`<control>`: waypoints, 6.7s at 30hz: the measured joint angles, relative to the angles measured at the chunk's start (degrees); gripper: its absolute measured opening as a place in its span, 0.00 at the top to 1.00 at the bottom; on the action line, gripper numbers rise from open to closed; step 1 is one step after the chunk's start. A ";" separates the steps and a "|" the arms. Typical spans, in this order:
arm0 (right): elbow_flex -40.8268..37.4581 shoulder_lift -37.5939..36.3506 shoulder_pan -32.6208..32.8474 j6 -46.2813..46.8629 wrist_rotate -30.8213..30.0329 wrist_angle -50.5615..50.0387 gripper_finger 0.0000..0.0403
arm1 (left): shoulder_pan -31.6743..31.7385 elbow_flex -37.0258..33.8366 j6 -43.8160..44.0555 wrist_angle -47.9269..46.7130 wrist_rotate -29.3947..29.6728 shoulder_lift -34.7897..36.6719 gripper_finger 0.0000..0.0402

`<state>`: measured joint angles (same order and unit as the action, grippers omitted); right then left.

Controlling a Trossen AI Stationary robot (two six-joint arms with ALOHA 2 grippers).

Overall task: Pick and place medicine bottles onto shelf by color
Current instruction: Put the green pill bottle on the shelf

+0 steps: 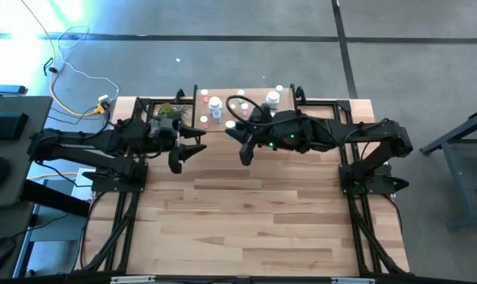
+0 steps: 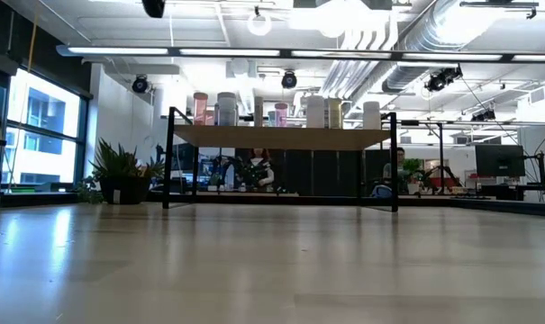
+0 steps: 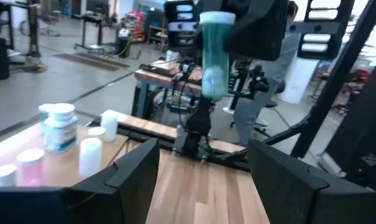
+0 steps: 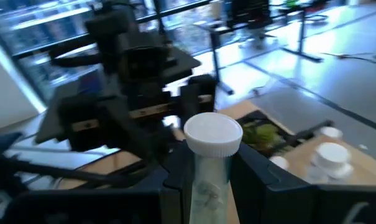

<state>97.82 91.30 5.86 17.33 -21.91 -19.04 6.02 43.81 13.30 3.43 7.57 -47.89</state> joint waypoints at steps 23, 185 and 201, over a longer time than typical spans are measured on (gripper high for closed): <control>0.00 1.30 -1.13 -2.37 8.89 2.58 0.83 | 4.64 6.82 1.55 11.56 -13.43 -14.61 0.42; -0.07 5.58 -13.02 -8.22 17.32 -1.66 0.75 | 12.75 8.90 -17.00 -1.50 -2.55 -18.24 0.72; -0.02 4.45 -13.88 -8.21 14.35 -3.44 0.76 | 12.79 8.90 -18.07 -2.61 1.93 -18.24 0.43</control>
<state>97.80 95.75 -8.02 9.12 -7.56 -22.48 18.81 52.71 -4.77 0.82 9.50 -66.13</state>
